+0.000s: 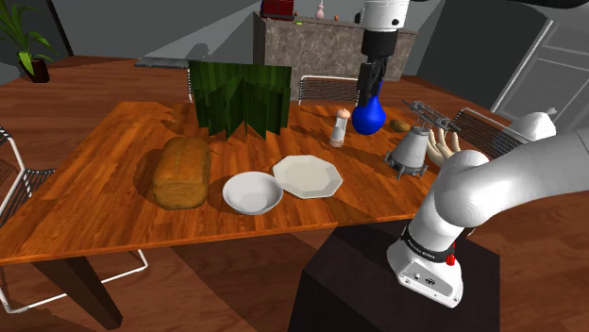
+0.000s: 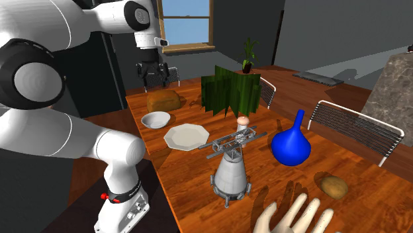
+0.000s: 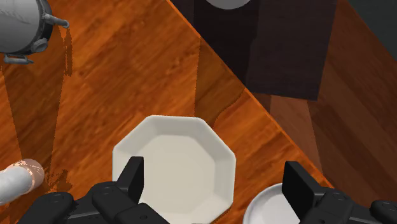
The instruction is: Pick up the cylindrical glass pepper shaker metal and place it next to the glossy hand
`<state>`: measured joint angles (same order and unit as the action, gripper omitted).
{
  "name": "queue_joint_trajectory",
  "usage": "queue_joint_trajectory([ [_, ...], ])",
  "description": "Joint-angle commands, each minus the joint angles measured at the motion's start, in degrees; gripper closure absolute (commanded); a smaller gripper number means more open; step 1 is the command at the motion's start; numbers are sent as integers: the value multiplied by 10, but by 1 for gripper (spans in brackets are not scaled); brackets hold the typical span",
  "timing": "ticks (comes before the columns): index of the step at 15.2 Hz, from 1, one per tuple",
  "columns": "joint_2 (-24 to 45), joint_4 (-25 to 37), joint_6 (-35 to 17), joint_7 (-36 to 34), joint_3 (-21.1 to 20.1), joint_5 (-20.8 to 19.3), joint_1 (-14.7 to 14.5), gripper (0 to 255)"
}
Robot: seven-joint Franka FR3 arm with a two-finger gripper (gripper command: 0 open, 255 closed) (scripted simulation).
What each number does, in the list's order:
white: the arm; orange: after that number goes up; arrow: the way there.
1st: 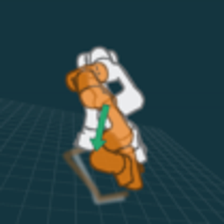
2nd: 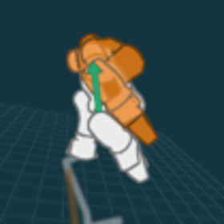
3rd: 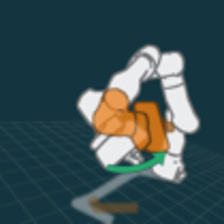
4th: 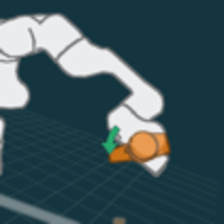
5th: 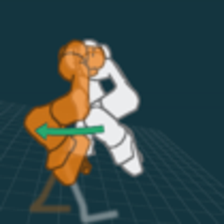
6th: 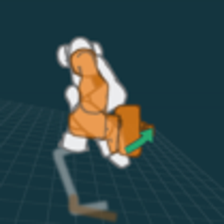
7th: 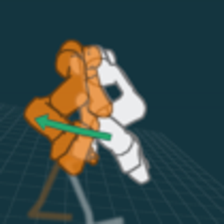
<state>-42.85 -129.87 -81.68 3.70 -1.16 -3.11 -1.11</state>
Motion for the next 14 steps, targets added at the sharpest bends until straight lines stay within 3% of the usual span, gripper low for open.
queue_joint_trajectory([
  [1, 0, 0, 0, 0, 0, 0, 0, 0],
  [14, 132, -20, -185, 84, 110, -81, 53, 0],
])
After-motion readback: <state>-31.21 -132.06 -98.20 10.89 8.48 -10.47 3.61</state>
